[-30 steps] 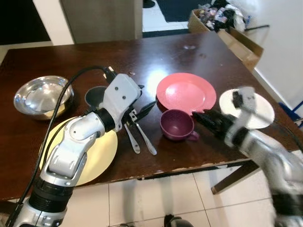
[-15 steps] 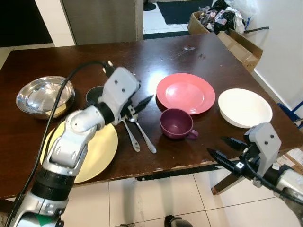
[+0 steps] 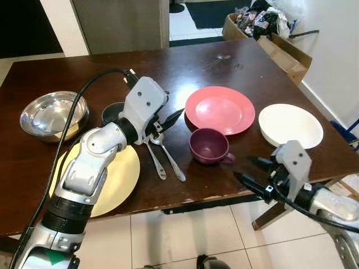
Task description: Setting the table
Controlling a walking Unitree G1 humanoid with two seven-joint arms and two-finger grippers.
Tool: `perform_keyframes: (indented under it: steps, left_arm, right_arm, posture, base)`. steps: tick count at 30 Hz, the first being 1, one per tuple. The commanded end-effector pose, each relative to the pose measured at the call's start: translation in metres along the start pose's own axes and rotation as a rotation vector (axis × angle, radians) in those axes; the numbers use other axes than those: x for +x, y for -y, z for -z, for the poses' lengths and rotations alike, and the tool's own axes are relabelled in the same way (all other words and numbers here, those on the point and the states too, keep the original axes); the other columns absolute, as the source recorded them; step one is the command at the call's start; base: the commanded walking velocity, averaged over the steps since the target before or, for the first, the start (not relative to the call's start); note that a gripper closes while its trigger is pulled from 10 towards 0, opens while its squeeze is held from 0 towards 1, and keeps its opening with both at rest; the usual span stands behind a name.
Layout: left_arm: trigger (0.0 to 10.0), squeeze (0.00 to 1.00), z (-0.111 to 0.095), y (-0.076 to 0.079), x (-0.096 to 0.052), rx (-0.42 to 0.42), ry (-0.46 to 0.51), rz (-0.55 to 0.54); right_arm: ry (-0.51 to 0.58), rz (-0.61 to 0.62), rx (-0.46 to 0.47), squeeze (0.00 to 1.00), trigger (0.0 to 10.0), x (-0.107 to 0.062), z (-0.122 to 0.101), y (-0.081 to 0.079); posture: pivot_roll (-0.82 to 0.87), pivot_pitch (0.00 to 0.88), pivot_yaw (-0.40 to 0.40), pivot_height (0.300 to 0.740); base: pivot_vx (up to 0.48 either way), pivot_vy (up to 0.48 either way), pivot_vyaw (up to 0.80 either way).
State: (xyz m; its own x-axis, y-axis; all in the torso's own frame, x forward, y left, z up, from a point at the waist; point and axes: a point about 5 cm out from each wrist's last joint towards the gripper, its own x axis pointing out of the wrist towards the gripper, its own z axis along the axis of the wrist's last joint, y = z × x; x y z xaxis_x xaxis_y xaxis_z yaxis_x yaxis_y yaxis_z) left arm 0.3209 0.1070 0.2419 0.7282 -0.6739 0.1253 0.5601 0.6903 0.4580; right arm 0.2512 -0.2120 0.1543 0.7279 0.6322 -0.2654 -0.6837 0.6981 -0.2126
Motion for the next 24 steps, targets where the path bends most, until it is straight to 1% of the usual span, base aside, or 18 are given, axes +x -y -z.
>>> perform_keyframes:
  steps: [1, 6, 7, 9, 13, 15, 18, 24]
  left_arm:
    - [10.0, 0.0, 0.002, -0.003, -0.001, 0.01, -0.012, -0.01]
    - [10.0, 0.0, 0.003, -0.003, -0.002, 0.009, -0.014, -0.01]
    - [10.0, 0.0, 0.003, -0.003, -0.002, 0.009, -0.014, -0.01]
    - [10.0, 0.0, 0.002, -0.002, -0.001, 0.008, -0.013, -0.007]
    - [10.0, 0.0, 0.002, -0.003, -0.001, 0.01, -0.013, -0.006]
    - [10.0, 0.0, 0.002, -0.004, -0.001, 0.012, -0.015, -0.005]
    - [10.0, 0.0, 0.002, -0.004, -0.002, 0.015, -0.015, -0.007]
    - [10.0, 0.0, 0.002, -0.005, -0.003, 0.017, -0.017, -0.013]
  right_arm:
    - [-0.036, -0.034, -0.011, 0.0, 10.0, 0.0, 0.006, 0.0]
    - [-0.056, -0.016, -0.039, 0.0, 10.0, 0.001, 0.008, 0.012]
    - [-0.056, -0.016, -0.039, 0.0, 10.0, 0.001, 0.008, 0.012]
    - [-0.049, -0.006, -0.038, 0.0, 10.0, 0.006, 0.009, 0.018]
    - [-0.02, -0.027, -0.015, 0.0, 10.0, 0.01, 0.006, 0.019]
    - [0.002, -0.06, 0.007, 0.0, 10.0, 0.015, 0.004, 0.019]
    - [0.001, -0.09, 0.012, 0.0, 10.0, 0.02, 0.004, 0.022]
    - [-0.009, -0.108, 0.002, 0.0, 10.0, 0.03, 0.006, 0.028]
  posture:
    - [-0.13, 0.071, 0.078, 0.74]
    - [-0.13, 0.075, 0.081, 0.74]
    - [-0.13, 0.075, 0.081, 0.74]
    - [-0.12, 0.075, 0.088, 0.74]
    - [-0.12, 0.076, 0.09, 0.74]
    - [-0.11, 0.075, 0.091, 0.74]
    - [-0.11, 0.074, 0.091, 0.74]
    - [-0.1, 0.074, 0.087, 0.74]
  base:
    - [0.0, 0.0, 0.0]
    - [0.0, 0.0, 0.0]
    - [0.0, 0.0, 0.0]
    - [0.0, 0.0, 0.0]
    - [0.0, 0.0, 0.0]
    - [0.0, 0.0, 0.0]
    - [0.0, 0.0, 0.0]
    - [0.0, 0.0, 0.0]
